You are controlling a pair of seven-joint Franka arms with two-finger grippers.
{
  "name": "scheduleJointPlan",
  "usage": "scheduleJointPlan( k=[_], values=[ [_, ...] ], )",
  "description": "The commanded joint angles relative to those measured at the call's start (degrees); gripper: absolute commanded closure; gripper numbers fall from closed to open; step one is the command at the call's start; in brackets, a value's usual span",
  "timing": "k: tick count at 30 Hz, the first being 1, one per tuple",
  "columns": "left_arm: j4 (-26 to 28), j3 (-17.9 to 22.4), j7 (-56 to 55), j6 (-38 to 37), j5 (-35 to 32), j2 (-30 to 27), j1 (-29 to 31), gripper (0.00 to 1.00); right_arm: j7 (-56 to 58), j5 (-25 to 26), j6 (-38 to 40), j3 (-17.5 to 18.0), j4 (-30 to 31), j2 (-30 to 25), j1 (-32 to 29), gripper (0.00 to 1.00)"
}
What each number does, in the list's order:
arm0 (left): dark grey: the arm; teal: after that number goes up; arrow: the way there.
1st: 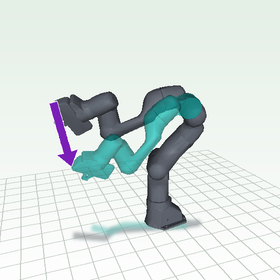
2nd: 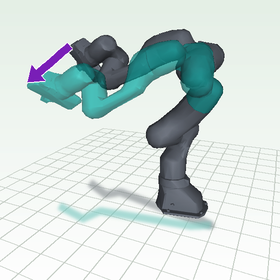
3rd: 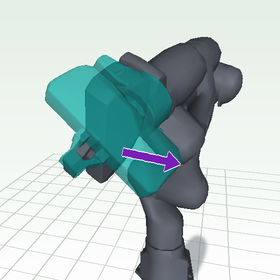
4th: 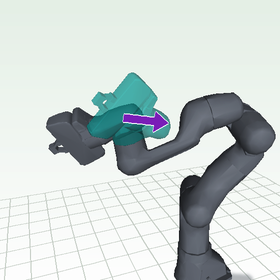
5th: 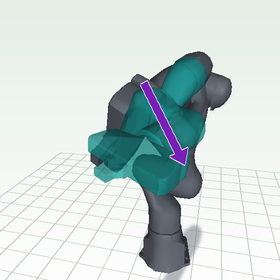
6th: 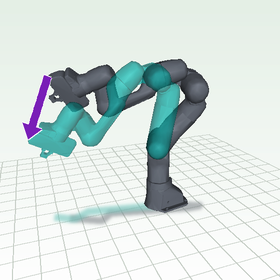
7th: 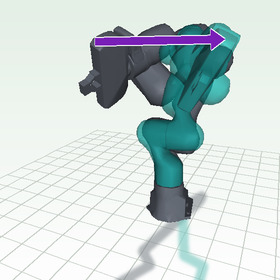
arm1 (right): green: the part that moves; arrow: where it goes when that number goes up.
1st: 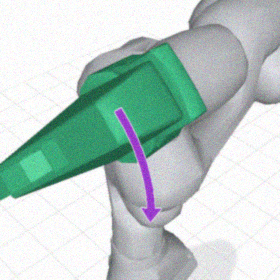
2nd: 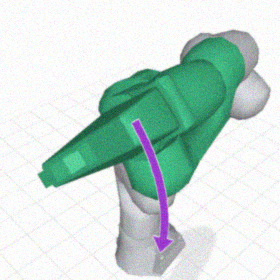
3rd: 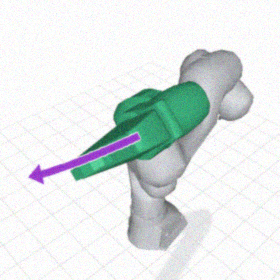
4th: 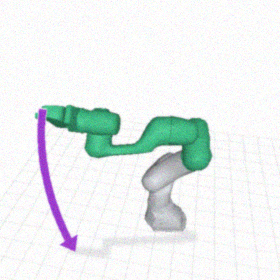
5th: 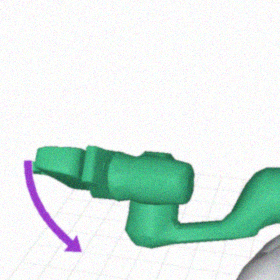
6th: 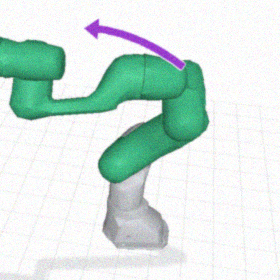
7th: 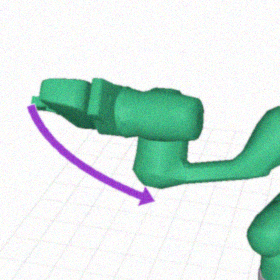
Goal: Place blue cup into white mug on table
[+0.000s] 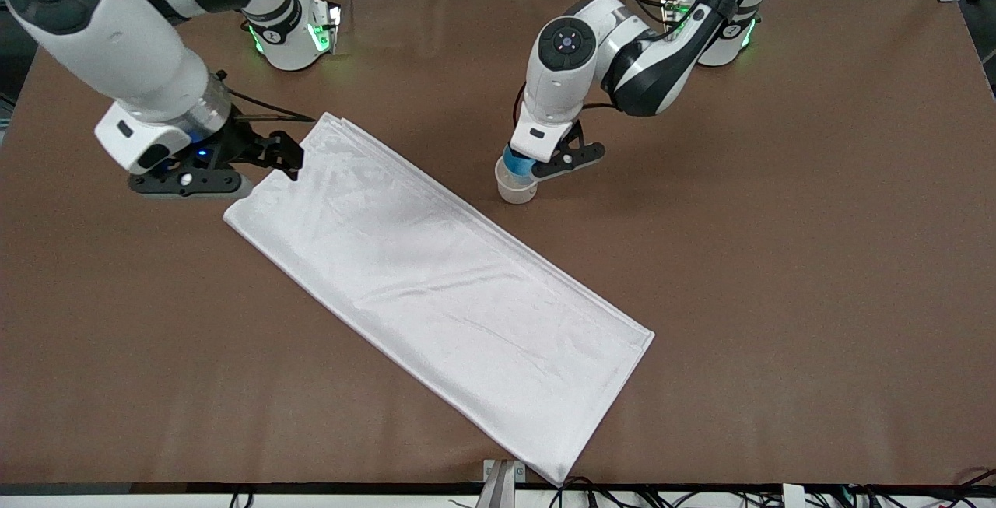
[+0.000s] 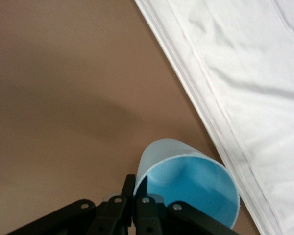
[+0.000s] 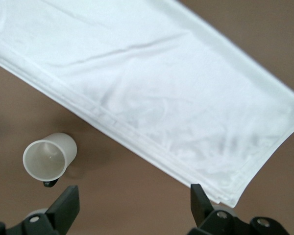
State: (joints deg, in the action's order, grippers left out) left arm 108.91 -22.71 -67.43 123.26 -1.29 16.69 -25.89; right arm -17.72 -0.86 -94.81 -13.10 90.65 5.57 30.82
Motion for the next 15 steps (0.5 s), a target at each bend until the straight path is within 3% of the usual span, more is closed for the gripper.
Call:
scheduleJointPlan(
  k=[1,6,15],
  values=[
    [6.8,-0.8,-0.8,3.0,0.9,-5.0,0.4,1.00,3.1,0.7,1.9,-3.0,-0.4,-1.0,0.1,0.00],
    [7.0,-1.7,-0.8,3.1,0.9,-4.8,0.3,1.00,7.8,0.6,1.5,-5.8,-0.4,-0.9,0.1,0.00],
    [7.2,-2.3,-1.4,6.4,0.9,-3.9,-0.2,1.00,9.5,0.0,1.0,-5.7,-0.5,-0.4,-2.2,0.00]
  ],
)
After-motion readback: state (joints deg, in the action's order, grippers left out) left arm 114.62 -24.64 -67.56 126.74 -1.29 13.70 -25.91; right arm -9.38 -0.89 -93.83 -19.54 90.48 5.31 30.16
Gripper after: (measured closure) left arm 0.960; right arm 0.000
